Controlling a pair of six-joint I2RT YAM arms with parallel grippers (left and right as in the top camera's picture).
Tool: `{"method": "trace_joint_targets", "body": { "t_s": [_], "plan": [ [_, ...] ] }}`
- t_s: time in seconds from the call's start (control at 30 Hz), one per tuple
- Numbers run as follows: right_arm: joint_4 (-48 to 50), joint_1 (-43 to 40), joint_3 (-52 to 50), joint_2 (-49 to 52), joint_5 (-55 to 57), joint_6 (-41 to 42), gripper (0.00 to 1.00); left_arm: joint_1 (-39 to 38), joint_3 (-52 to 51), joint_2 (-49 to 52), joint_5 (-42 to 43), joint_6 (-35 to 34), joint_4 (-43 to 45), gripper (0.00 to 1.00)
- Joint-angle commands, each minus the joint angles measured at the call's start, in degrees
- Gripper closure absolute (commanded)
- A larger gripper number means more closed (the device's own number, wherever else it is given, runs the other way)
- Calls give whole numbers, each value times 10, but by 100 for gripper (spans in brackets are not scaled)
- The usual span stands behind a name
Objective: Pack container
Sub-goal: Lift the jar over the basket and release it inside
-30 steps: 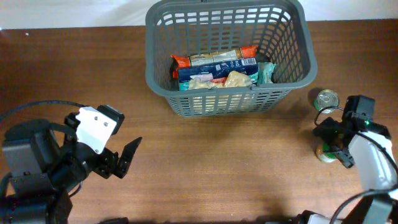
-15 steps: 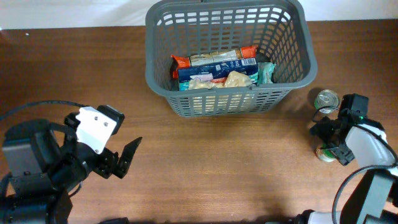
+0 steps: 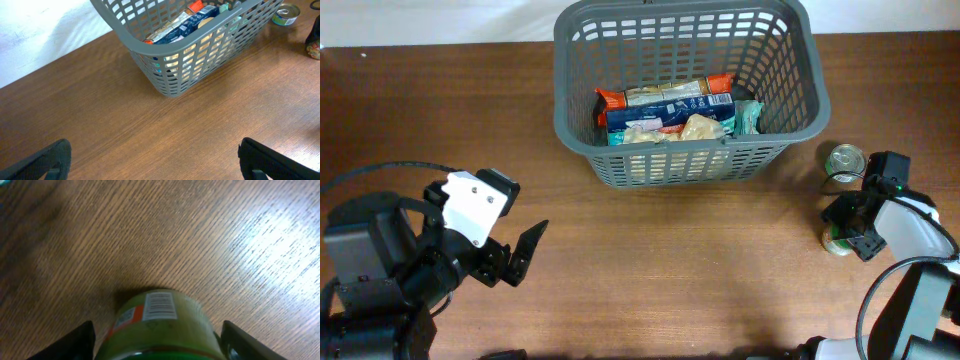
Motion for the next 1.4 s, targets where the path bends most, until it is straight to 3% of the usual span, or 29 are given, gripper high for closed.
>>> {"method": "trace_joint_targets", "body": {
  "t_s": [0.0, 0.43, 0.83, 1.03, 1.23, 1.37],
  "plan": [
    [2, -3, -3, 7, -1, 5, 32, 4, 5, -2, 10, 9, 0, 1],
    [2, -3, -3, 7, -1, 5, 53, 4, 5, -2, 10, 9, 0, 1],
    [-13, -3, 16, -5, -35, 3, 65, 4, 5, -2, 10, 9, 0, 1],
    [-104, -2, 133, -84, -44, -3, 66, 4, 5, -2, 10, 9, 0, 1],
    [-227, 6, 358, -132, -108, -27, 68, 4, 5, -2, 10, 9, 0, 1],
    [-240, 64, 515, -121, -117, -32, 68, 4, 5, -2, 10, 9, 0, 1]
  ]
}}
